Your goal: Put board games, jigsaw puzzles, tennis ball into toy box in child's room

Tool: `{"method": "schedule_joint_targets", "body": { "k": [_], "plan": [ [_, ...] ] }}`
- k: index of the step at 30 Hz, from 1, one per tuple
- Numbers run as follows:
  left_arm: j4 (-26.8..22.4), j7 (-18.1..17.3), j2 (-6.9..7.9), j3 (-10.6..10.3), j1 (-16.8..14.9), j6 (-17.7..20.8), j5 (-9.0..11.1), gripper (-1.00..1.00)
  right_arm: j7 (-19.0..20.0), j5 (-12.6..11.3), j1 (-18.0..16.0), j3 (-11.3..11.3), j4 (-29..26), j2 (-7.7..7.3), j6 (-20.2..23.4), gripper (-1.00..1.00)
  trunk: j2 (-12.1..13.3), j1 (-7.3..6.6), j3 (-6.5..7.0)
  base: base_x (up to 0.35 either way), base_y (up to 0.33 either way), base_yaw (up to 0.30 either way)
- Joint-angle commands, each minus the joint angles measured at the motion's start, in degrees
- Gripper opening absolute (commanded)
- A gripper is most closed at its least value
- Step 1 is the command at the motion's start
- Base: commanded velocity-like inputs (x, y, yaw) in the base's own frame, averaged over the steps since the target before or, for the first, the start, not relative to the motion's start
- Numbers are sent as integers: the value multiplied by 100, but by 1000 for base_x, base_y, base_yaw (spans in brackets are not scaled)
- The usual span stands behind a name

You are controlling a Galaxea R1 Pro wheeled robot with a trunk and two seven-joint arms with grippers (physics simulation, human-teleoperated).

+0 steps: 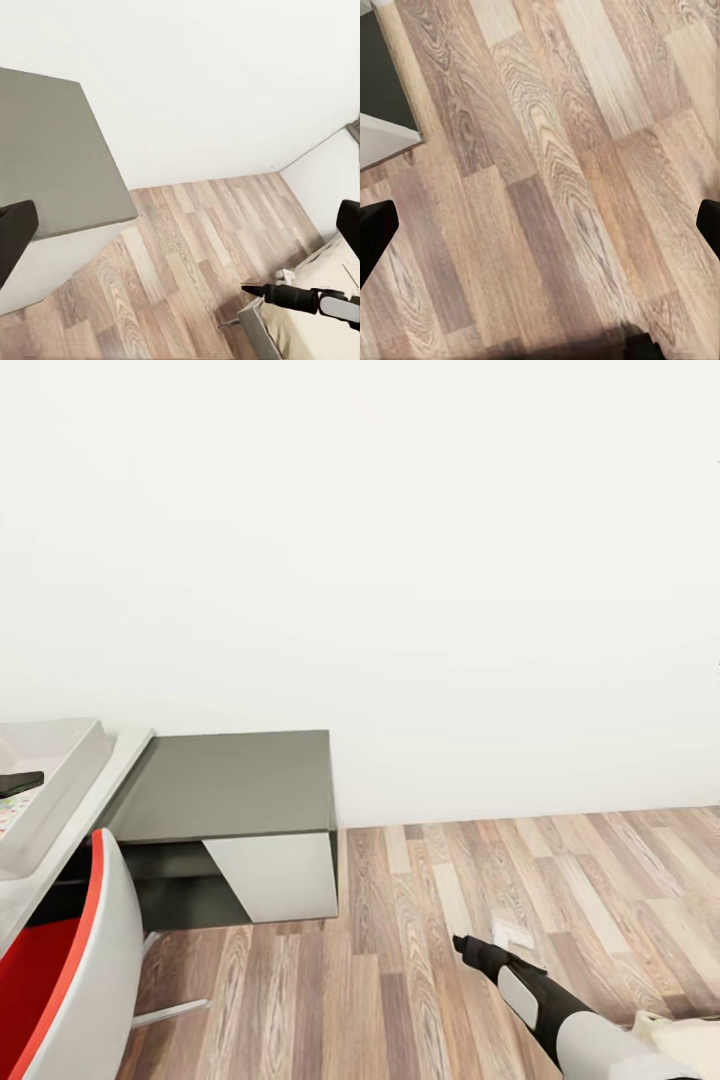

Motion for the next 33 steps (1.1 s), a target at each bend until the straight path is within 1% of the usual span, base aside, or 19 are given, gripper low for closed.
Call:
{"method": "schedule_joint_targets", "body": {
  "k": [1, 8, 10, 11, 12, 13, 14, 15, 17, 18, 19, 20, 22, 23, 25, 27, 29, 30, 33],
  "plan": [
    [-63, 113, -2, -7, -5, 29, 7, 100, -5, -47, 19, 43, -8, -5, 19, 100, -10, 4, 0, 0, 0, -74],
    [-497, 1472, -101, -47, -11, 22, 77, 100, -5, -48, 168, 45, -6, -12, -43, 100, -10, 4, 66, 0, 0, -74],
    [-558, 1973, -137, -51, -32, 14, 225, 100, -5, -52, 183, 46, -6, -10, -71, 100, -10, 4, 85, 0, 0, -73],
    [-581, 2362, -154, -53, -53, 4, 398, 100, -5, -54, 189, 49, -6, -8, -84, 100, -10, 4, 94, 0, 0, -73],
    [-589, 2581, -162, -53, -63, -5, 504, 100, -5, -54, 192, 50, -6, -7, -88, 100, -10, 4, 104, 0, 0, -73],
    [-602, 3070, -175, -54, -81, -27, 754, 100, -5, -52, 195, 51, -6, -6, -95, 100, -10, 4, 113, 0, 0, -58],
    [-608, 3344, -184, -59, -88, -47, 898, 100, -5, -49, 196, 52, -6, -6, -97, 100, -10, 4, 123, 0, 0, -47],
    [-621, 3928, -217, -90, -100, -124, 1210, 100, -5, -46, 198, 52, -6, -5, -100, 100, -10, 4, 132, 0, 0, -30],
    [-634, 4532, -267, -157, -111, -264, 1554, 100, -5, -43, 199, 51, -6, -6, -102, 100, -10, 4, 151, 0, 0, -22],
    [-642, 5134, -318, -271, -118, -447, 1913, 100, -5, -42, 200, 51, -6, -9, -107, 100, -10, 4, 160, 0, 0, -12],
    [-646, 5422, -337, -349, -120, -543, 2093, 100, -5, -41, 200, 49, -6, -9, -109, 100, -10, 4, 168, 0, 0, -10],
    [-665, 5947, -366, -540, -124, -721, 2448, 100, -5, -40, 200, 50, -6, -11, -111, 100, -10, 4, 174, 0, 0, -6],
    [-700, 6388, -391, -756, -128, -869, 2775, 100, -5, -40, 200, 51, -8, -10, -112, 100, -10, 4, 182, 0, 0, -5],
    [-733, 6722, -415, -972, -135, -1010, 3035, 100, -5, -39, 201, 52, -10, -11, -113, 100, -10, 4, 185, 0, 0, -3],
    [-772, 7028, -471, -1238, -146, -1195, 3285, 100, -5, -39, 201, 53, -13, -8, -117, 100, -10, 4, 188, 0, 0, -2],
    [-790, 7149, -540, -1360, -150, -1286, 3380, 100, -5, -36, 201, 53, -12, -7, -119, 100, -10, 4, 189, 0, 0, -1],
    [-807, 7258, -701, -1486, -158, -1356, 3462, 100, -5, -33, 201, 58, -12, -5, -117, 100, -10, 4, 190, 0, 0, 0],
    [-813, 7304, -856, -1556, -176, -1372, 3493, 100, -5, -30, 201, 59, -10, -5, -116, 100, -10, 4, 190, 0, 0, 0],
    [-818, 7344, -1146, -1701, -221, -1373, 3514, 100, -5, -30, 203, 61, -9, -3, -117, 100, -10, 4, 191, 0, 0, 0]
  ]
}}
